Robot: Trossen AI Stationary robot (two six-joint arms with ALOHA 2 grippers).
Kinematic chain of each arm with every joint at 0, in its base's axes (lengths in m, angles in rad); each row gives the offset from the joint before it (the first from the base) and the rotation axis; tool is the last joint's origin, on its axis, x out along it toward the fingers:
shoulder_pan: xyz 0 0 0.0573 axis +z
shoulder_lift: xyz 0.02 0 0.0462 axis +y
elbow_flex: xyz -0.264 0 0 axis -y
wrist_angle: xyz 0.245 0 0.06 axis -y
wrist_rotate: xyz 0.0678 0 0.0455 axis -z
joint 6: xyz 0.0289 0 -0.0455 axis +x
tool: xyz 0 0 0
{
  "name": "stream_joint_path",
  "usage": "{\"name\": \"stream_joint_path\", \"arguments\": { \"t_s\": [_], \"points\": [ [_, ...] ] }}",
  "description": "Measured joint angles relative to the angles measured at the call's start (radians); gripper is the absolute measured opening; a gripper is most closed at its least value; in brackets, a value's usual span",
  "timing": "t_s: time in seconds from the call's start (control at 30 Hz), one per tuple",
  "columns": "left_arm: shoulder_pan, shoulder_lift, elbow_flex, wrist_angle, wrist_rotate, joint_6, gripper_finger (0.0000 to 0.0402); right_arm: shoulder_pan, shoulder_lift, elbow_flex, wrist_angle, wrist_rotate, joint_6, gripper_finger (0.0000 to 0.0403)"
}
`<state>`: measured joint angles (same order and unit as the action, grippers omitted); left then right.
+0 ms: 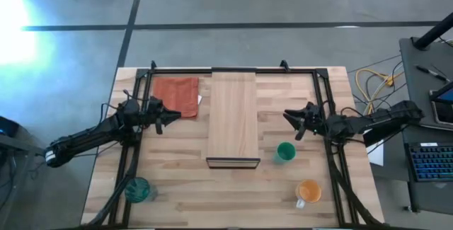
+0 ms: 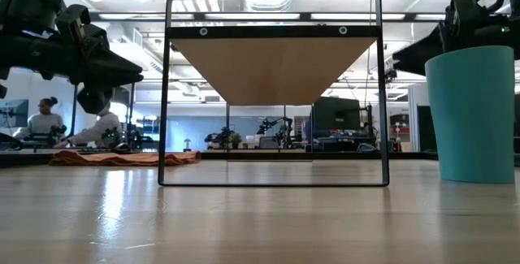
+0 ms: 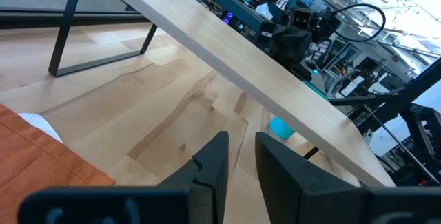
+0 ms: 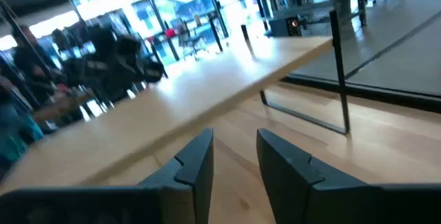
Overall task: Stack small to large cups/mugs on shelf
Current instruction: Put the blue cup on the shelf
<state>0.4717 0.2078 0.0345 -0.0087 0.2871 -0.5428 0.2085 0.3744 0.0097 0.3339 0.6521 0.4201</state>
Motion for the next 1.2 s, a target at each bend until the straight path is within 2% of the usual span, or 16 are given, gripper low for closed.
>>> {"name": "stream_joint_path", "arguments": {
  "t_s": [0.13,0.23,0.3,0.47,0.53,0.6,0.7,0.77,1.0,1.1,1.2],
  "points": [
    [0.000,0.001,0.000,0.000,0.000,0.000,0.0058,0.000,0.000,0.000,0.111,0.000,0.277,0.0105],
    [0.000,0.001,0.000,0.000,0.000,0.000,0.0058,-0.002,0.008,0.000,0.149,0.086,0.401,0.0105],
    [0.000,-0.001,0.000,0.000,0.000,0.005,0.0058,-0.002,0.008,0.000,0.160,0.130,0.395,0.0105],
    [0.000,0.000,0.000,0.000,-0.007,0.063,0.0058,-0.002,0.008,0.000,0.185,0.160,0.455,0.0105],
    [0.000,0.001,-0.001,0.010,-0.051,0.047,0.0058,-0.002,0.008,0.000,0.194,0.185,0.457,0.0105],
    [0.001,0.002,-0.001,0.052,-0.107,-0.044,0.0058,-0.002,0.007,0.000,0.207,0.216,0.461,0.0105],
    [0.000,-0.004,-0.001,0.100,-0.113,-0.211,0.0058,-0.002,0.007,0.000,0.200,0.247,0.462,0.0105],
    [0.000,-0.006,-0.001,0.115,-0.114,-0.229,0.0058,-0.002,0.009,0.000,0.197,0.247,0.462,0.0105],
    [0.000,-0.001,-0.001,0.188,-0.166,-0.175,0.0058,-0.002,0.008,0.000,0.200,0.239,0.468,0.0105],
    [0.000,0.006,-0.001,0.202,-0.237,-0.054,0.0058,-0.002,0.008,0.000,0.200,0.238,0.479,0.0105],
    [0.001,0.010,0.000,0.344,-0.296,-0.084,0.0058,-0.002,0.008,0.000,0.201,0.238,0.510,0.0105]
  ]
}}
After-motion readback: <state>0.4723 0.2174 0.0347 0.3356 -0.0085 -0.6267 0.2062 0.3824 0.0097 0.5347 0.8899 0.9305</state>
